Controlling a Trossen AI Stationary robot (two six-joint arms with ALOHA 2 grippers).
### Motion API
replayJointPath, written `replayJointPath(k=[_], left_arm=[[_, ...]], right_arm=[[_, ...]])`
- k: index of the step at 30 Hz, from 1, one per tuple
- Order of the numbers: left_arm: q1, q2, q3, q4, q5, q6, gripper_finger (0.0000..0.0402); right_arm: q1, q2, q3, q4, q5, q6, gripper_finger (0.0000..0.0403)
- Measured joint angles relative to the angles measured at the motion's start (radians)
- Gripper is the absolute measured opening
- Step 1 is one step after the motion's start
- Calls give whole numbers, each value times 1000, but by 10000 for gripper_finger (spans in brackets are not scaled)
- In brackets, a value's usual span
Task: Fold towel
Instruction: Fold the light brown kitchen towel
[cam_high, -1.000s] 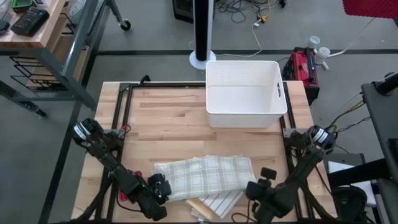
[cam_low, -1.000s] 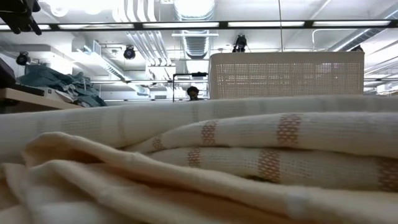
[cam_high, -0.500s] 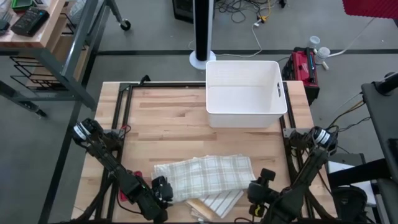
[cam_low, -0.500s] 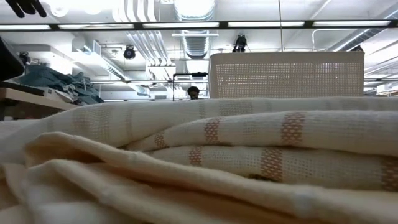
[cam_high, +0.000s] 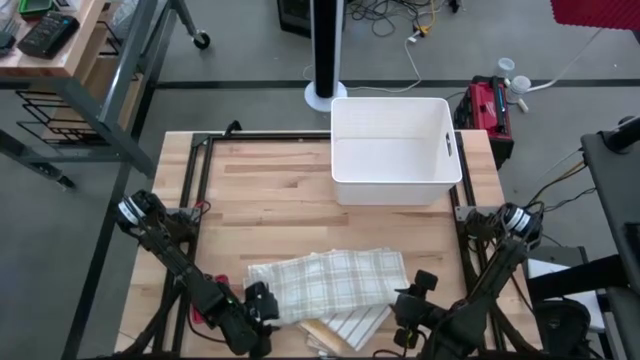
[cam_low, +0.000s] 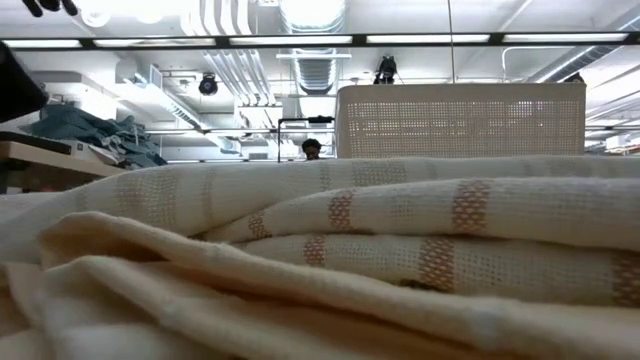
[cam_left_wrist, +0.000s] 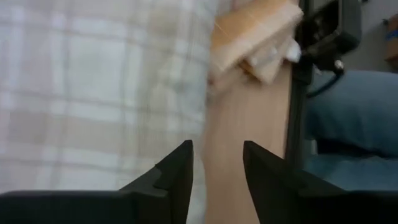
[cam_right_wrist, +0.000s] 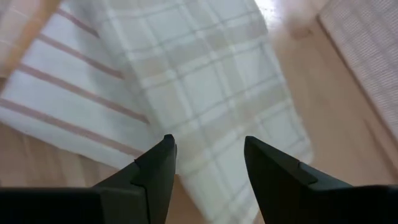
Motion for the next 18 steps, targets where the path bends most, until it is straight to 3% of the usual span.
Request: replayJointPath(k=[4,13,18], left_arm=[[0,0,0,1,-51,25,118],[-8,0,0,-29,3,-18,91],[-7,4,1,-19,-11,-33,90]], right_arm=[[0,6,0,71,-2,-40,182],[-44,6,0,261,78,-288,171],[-95,7,0,259,79,-265,170]])
